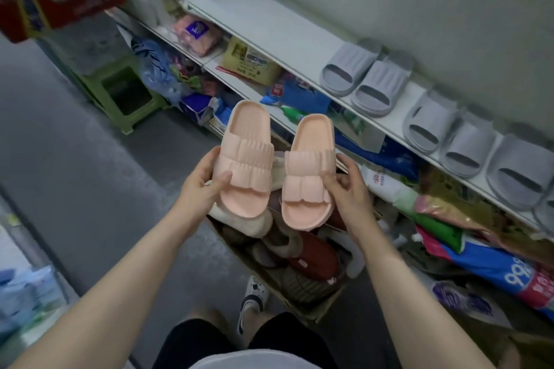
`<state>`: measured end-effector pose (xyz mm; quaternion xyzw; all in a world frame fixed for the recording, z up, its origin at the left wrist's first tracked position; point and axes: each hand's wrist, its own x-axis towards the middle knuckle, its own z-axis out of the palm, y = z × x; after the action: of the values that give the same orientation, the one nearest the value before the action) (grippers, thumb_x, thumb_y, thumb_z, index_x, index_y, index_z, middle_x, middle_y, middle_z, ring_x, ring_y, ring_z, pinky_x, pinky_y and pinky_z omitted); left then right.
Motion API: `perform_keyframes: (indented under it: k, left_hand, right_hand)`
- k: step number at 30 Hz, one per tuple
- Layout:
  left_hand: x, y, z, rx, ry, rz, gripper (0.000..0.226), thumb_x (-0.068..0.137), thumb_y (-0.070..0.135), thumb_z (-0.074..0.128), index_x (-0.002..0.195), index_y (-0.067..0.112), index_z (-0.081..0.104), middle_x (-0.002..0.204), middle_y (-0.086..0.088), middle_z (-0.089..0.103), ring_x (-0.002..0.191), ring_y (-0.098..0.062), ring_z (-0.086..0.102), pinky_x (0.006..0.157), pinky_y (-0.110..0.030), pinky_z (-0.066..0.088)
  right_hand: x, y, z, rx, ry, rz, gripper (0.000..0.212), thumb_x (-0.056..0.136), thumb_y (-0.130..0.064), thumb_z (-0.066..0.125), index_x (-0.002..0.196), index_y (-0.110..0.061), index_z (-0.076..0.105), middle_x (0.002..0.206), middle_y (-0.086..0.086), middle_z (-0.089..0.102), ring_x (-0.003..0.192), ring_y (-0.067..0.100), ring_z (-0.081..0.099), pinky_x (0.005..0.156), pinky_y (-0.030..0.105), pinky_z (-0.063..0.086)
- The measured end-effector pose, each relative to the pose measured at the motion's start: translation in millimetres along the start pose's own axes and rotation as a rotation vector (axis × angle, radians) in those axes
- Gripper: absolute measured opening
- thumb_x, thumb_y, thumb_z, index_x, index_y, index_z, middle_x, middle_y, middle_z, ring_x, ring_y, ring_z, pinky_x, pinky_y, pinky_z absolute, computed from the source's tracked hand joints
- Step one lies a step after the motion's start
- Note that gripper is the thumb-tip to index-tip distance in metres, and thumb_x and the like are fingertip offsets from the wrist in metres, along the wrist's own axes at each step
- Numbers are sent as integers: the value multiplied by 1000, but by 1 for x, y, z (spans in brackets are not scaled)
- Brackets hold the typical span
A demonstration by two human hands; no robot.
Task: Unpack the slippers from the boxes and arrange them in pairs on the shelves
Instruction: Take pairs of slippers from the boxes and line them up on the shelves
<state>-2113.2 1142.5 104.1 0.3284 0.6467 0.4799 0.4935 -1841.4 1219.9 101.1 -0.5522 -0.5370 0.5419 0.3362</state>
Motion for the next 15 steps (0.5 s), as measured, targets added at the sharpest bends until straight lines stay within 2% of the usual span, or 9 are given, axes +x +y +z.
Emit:
perform_keyframes:
  k: [2,5,8,12,15]
  left_hand:
    - [29,9,-6,17,10,13,57,93,26,60,145,32,37,139,2,52,127,-16,50,106,-42,42]
    - [70,27,-12,38,11,17,54,95,23,57,144,32,38,139,-2,52,126,-19,50,104,-44,44]
    - [121,40,-22,22,-18,23,53,94,19,58,144,30,40,137,-4,53,124,-21,52,101,-44,46]
    - [206,54,-35,35,-139,28,49,93,25,61,137,41,44,129,0,59,118,-21,57,100,-50,46]
    - [281,71,-43,114,-177,31,49,93,25,60,138,38,45,129,-4,59,116,-24,58,99,-50,47]
  right_hand:
    - [23,-8,11,-7,25,3,45,88,-41,67,128,-46,49,111,6,65,100,20,65,73,22,52]
    - [55,-22,22,-7,76,18,48,80,-51,67,125,-52,49,112,4,66,101,19,65,84,34,55]
    - [88,-31,31,-21,119,12,52,81,-48,66,129,-48,47,113,2,64,101,13,65,82,29,53]
    - [141,-43,45,-61,216,-1,49,93,-33,65,136,-38,44,114,0,62,97,8,63,74,18,49]
    - [185,-64,62,-71,319,13,50,93,-30,64,138,-31,43,118,-7,59,100,3,59,77,20,50]
